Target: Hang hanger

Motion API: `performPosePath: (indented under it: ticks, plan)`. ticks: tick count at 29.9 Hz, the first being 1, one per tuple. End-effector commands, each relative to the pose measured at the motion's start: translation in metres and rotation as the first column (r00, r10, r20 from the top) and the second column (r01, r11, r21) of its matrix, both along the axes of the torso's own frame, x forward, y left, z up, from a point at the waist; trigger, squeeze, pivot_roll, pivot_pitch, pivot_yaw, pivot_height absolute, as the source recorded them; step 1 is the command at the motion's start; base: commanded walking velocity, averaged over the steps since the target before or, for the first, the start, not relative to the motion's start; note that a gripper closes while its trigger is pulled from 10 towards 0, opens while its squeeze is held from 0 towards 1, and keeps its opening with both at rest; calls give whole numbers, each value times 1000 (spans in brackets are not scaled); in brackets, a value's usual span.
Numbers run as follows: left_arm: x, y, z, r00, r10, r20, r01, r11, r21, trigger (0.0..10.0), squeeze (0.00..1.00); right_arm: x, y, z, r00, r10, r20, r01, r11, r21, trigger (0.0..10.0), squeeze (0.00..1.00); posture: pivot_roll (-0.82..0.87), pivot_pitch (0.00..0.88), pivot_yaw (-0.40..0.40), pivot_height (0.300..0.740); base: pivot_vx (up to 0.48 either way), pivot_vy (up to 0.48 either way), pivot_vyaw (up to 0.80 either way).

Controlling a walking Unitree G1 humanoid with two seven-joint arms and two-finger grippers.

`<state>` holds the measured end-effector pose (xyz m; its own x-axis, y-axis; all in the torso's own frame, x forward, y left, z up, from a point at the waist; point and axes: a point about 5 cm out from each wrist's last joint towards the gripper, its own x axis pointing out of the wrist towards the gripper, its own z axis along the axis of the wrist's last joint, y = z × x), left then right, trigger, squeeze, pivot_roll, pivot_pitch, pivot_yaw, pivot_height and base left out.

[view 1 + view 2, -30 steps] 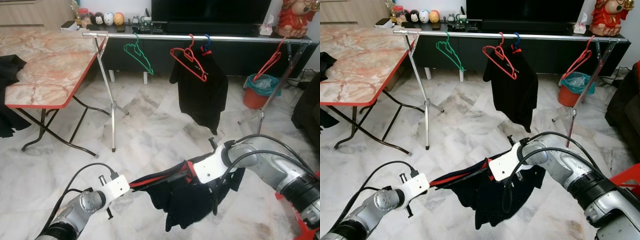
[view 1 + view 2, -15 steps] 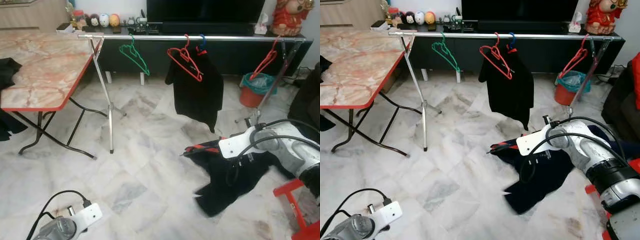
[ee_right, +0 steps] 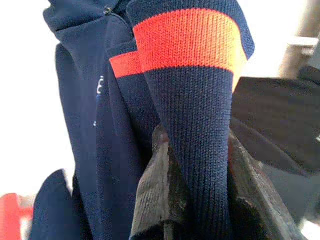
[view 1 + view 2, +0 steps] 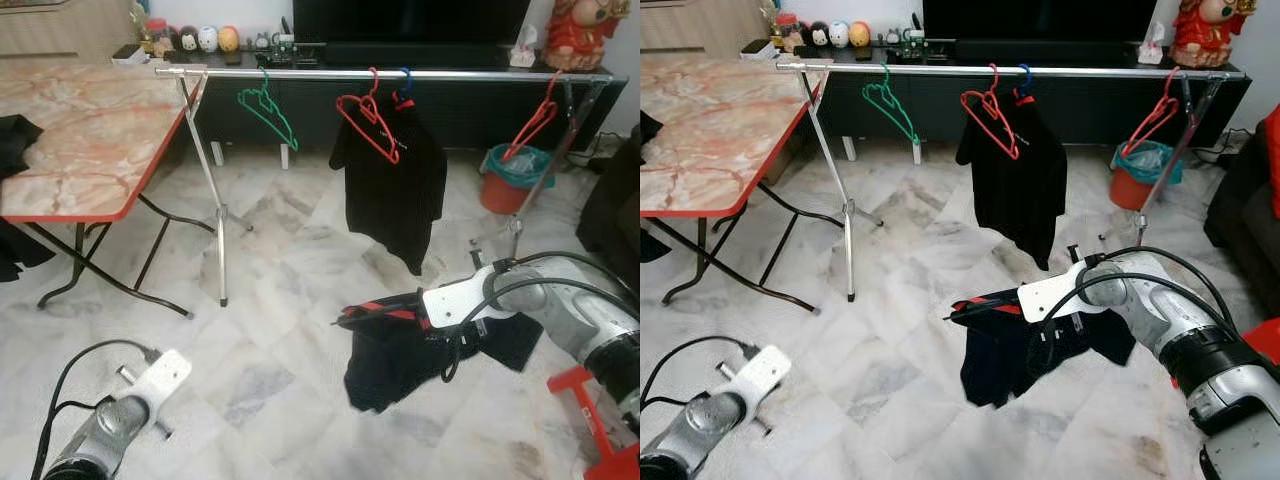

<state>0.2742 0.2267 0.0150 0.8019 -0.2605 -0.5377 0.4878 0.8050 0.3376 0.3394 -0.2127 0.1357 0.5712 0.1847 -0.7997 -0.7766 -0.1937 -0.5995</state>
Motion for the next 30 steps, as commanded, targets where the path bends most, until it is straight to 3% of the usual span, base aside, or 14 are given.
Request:
performPosePath:
  ticks: [1, 6, 8, 12, 21, 24, 27, 30]
  plan:
    - [1, -7, 7, 998, -63, 27, 64, 996, -62, 10000, 0, -1, 0, -1, 1000, -2, -16, 3, 999, 32, 10000, 0, 66, 0, 20, 740, 0, 0, 0]
    - [7, -28, 28, 976, -207, 61, 214, 966, -143, 10000, 0, -2, 5, -6, 999, -2, -46, 6, 998, 69, 10000, 0, 65, 0, 18, 740, 0, 0, 0]
    - [5, -42, 40, 944, -327, 48, 330, 922, -202, 10000, 0, -3, 7, -10, 998, 4, -69, 1, 998, 68, 10000, 0, 67, 0, 17, 740, 0, 0, 0]
    - [-2, -57, 52, 877, -479, 24, 473, 854, -217, 10000, 0, -5, 17, -16, 995, 21, -100, -8, 993, 122, 10000, 0, 68, 0, 16, 740, 0, 0, 0]
    - [14, -83, 70, 847, -504, 166, 529, 831, -172, 10000, 0, -11, 44, -24, 981, 107, -164, -67, 971, 231, 10000, 0, 76, 0, 17, 740, 0, 0, 0]
    - [14, -86, 70, 845, -507, 171, 532, 829, -173, 10000, 0, -12, 46, -24, 977, 122, -175, -80, 970, 230, 10000, 0, 76, 0, 17, 740, 0, 0, 0]
    - [14, -91, 69, 845, -514, 149, 531, 841, -106, 10000, 0, -16, 54, -20, 964, 178, -200, -119, 954, 276, 10000, 0, 71, 0, 17, 740, 0, 0, 0]
    - [10, -92, 66, 836, -535, 119, 547, 830, -112, 10000, 0, -16, 54, -21, 963, 182, -198, -128, 957, 261, 10000, 0, 71, 0, 16, 740, 0, 0, 0]
